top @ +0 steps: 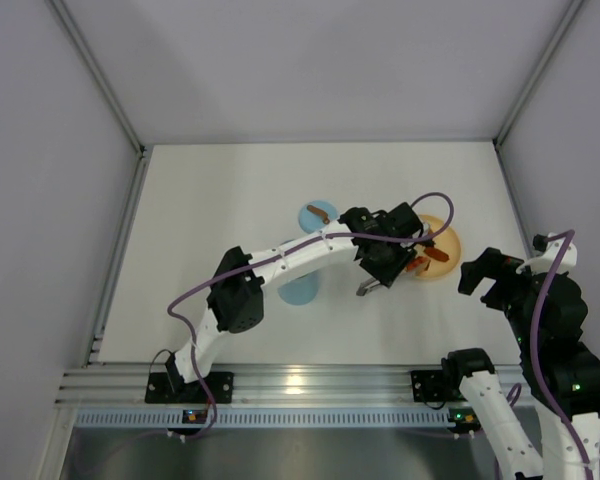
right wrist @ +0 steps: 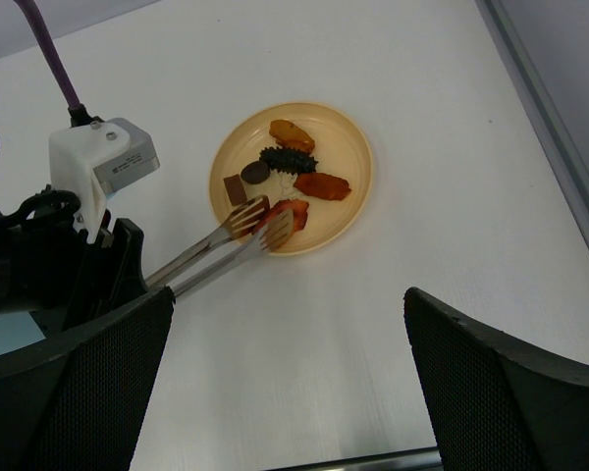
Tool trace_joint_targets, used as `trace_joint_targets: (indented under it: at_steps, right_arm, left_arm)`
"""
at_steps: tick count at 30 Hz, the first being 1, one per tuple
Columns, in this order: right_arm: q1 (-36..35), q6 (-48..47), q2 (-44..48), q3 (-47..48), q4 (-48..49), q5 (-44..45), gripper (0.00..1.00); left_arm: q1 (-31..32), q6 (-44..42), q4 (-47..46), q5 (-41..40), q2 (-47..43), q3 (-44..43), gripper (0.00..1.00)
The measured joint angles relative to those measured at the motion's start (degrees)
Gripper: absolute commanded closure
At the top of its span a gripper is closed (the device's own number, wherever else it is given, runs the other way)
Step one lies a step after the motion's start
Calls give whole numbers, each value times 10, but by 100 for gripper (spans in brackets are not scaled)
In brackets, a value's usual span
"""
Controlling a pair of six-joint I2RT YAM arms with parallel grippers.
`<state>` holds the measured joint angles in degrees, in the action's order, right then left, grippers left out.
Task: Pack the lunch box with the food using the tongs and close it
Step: Pick up the fake food from the plate.
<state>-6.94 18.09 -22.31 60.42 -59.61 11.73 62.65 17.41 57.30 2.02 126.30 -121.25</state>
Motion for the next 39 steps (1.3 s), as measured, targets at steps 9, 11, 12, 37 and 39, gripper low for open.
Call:
trace_joint_targets:
  at_steps: [9, 11, 12, 37, 39]
  right_arm:
    - [0, 0, 0, 0, 0, 0, 0]
    - [0, 0, 0, 0, 0, 0, 1]
    - [0, 0, 0, 0, 0, 0, 1]
    - [0, 0, 0, 0, 0, 0, 0]
    - [0, 0, 0, 0, 0, 0, 1]
  left_arm:
    - [0, 0, 0, 0, 0, 2, 55]
    - [0, 0, 0, 0, 0, 2, 55]
    - [0, 0, 0, 0, 0, 2, 55]
    - [0, 2, -9, -34, -1, -5, 82]
    - [0, 2, -11, -36, -2, -6, 82]
